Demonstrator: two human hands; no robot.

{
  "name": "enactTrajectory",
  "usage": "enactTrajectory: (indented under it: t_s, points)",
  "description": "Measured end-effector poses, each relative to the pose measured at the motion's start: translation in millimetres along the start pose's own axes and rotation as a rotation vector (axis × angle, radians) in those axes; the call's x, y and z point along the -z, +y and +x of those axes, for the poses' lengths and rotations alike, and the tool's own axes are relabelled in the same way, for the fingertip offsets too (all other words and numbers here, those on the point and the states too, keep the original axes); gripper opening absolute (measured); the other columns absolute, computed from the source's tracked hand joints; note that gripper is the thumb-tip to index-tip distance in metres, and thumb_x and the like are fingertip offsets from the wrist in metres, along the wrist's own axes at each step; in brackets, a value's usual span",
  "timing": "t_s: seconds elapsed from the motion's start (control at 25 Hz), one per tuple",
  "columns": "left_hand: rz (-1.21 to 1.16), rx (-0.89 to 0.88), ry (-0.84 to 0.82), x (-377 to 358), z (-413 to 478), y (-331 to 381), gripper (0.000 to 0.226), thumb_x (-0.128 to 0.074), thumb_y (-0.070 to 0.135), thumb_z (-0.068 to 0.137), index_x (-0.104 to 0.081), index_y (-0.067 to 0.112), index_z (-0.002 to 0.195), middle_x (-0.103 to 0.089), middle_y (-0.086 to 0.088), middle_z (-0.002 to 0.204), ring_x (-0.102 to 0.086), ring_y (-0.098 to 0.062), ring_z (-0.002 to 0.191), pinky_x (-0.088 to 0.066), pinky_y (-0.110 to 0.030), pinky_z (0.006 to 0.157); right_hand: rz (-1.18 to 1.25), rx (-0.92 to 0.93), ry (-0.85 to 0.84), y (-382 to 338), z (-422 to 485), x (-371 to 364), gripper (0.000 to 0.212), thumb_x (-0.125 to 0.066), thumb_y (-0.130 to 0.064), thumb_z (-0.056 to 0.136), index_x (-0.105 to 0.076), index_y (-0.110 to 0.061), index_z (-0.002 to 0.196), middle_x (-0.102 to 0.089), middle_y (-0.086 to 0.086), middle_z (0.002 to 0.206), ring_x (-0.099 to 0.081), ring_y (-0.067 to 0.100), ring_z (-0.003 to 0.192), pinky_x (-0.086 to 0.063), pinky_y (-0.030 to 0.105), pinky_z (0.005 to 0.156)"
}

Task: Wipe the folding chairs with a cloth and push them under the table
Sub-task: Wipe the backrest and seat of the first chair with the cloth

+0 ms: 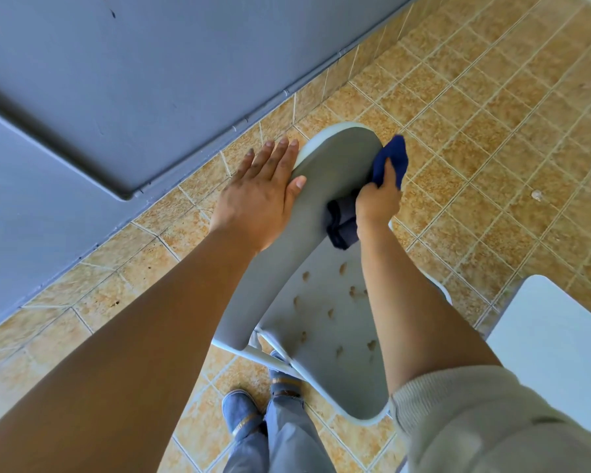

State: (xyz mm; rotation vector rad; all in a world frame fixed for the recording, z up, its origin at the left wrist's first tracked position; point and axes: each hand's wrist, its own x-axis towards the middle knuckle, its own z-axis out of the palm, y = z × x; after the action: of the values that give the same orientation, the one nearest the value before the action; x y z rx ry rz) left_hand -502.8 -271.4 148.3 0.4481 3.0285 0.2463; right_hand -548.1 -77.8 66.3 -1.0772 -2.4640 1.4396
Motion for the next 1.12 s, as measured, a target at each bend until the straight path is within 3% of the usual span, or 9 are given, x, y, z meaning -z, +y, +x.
enactTrajectory:
  t_s: [0.12, 0.24, 0.4, 0.48, 0.64, 0.8, 0.88, 1.04, 1.12]
  points:
    - [0.014, -0.005, 0.009, -1, 0, 0, 0.063, 0.001, 0.045, 0.097, -0.001, 0.016, 0.153, -0.008, -0.003, 0.161, -0.002, -0.017, 0.149, -0.003, -0.035, 0.122, 0.065, 0.3, 0.032, -32, -20, 2, 0.06, -0.037, 0.005, 0.088, -0.044, -0.025, 0.14, -0.04, 0.021, 0.137, -0.046, 0.038, 0.119, -0.041, 0.042, 0.099]
    - [0.009, -0.006, 0.032, -1, -1, -1, 0.065, 0.001, 0.045, 0.097, -0.006, 0.015, 0.153, -0.013, -0.004, 0.161, -0.006, -0.018, 0.149, -0.004, -0.035, 0.122, 0.076, 0.502, -0.018, -9, -83, -10, 0.062, -0.039, 0.005, 0.084, -0.046, -0.023, 0.139, -0.039, 0.021, 0.138, -0.044, 0.036, 0.121, -0.039, 0.04, 0.101]
    - [-0.043, -0.031, 0.053, -1, -14, -3, 0.066, 0.001, 0.046, 0.096, -0.013, 0.014, 0.153, -0.017, -0.004, 0.16, -0.009, -0.018, 0.148, -0.004, -0.035, 0.122, 0.097, 0.287, -0.049, 43, -104, -18, 0.061, -0.038, -0.001, 0.084, -0.047, -0.024, 0.139, -0.044, 0.02, 0.133, -0.046, 0.039, 0.117, -0.039, 0.05, 0.101]
    - [-0.051, -0.035, 0.081, -4, -37, -9, 0.065, -0.001, 0.045, 0.098, -0.015, 0.014, 0.153, -0.017, -0.005, 0.16, -0.01, -0.019, 0.148, -0.004, -0.035, 0.121, 0.097, 0.159, -0.053, 35, -101, -19, 0.061, -0.039, 0.001, 0.087, -0.044, -0.026, 0.141, -0.044, 0.019, 0.134, -0.045, 0.038, 0.118, -0.037, 0.046, 0.102]
    - [-0.038, -0.037, 0.151, -14, -91, -26, 0.061, -0.011, 0.042, 0.101, -0.018, 0.011, 0.152, -0.017, -0.006, 0.159, -0.01, -0.021, 0.148, -0.004, -0.036, 0.121, 0.133, 0.368, -0.003, -1, -148, -23, 0.061, -0.04, 0.002, 0.084, -0.046, -0.022, 0.139, -0.043, 0.021, 0.135, -0.044, 0.039, 0.119, -0.036, 0.042, 0.101]
    - [-0.101, -0.013, 0.145, -19, -127, -38, 0.061, -0.008, 0.042, 0.1, -0.015, 0.011, 0.153, -0.013, -0.005, 0.16, -0.009, -0.017, 0.148, -0.006, -0.035, 0.121, 0.081, 0.552, -0.049, 29, -232, -35, 0.06, -0.039, -0.001, 0.082, -0.048, -0.023, 0.138, -0.044, 0.022, 0.136, -0.047, 0.041, 0.114, -0.039, 0.048, 0.099]
    - [-0.103, -0.024, 0.182, -19, -142, -41, 0.059, -0.012, 0.039, 0.101, -0.021, 0.008, 0.151, -0.02, -0.007, 0.159, -0.016, -0.018, 0.147, -0.009, -0.035, 0.121, 0.037, 0.5, -0.058, 58, -252, -38, 0.059, -0.037, -0.003, 0.083, -0.048, -0.023, 0.137, -0.047, 0.022, 0.133, -0.048, 0.042, 0.107, -0.041, 0.049, 0.096]
    - [-0.11, -0.044, 0.195, -16, -155, -48, 0.061, -0.01, 0.038, 0.1, -0.025, 0.008, 0.15, -0.025, -0.007, 0.157, -0.02, -0.017, 0.146, -0.01, -0.034, 0.121, 0.037, 0.178, -0.062, 59, -240, -39, 0.058, -0.04, 0.001, 0.089, -0.044, -0.024, 0.141, -0.044, 0.022, 0.135, -0.045, 0.041, 0.115, -0.03, 0.04, 0.1]
    - [-0.13, -0.043, 0.191, -14, -157, -48, 0.064, -0.007, 0.04, 0.098, -0.026, 0.008, 0.15, -0.026, -0.007, 0.156, -0.02, -0.017, 0.146, -0.008, -0.032, 0.121, 0.064, 0.256, -0.035, 44, -259, -40, 0.059, -0.041, 0.003, 0.088, -0.043, -0.022, 0.142, -0.042, 0.021, 0.139, -0.044, 0.04, 0.117, -0.029, 0.036, 0.099]
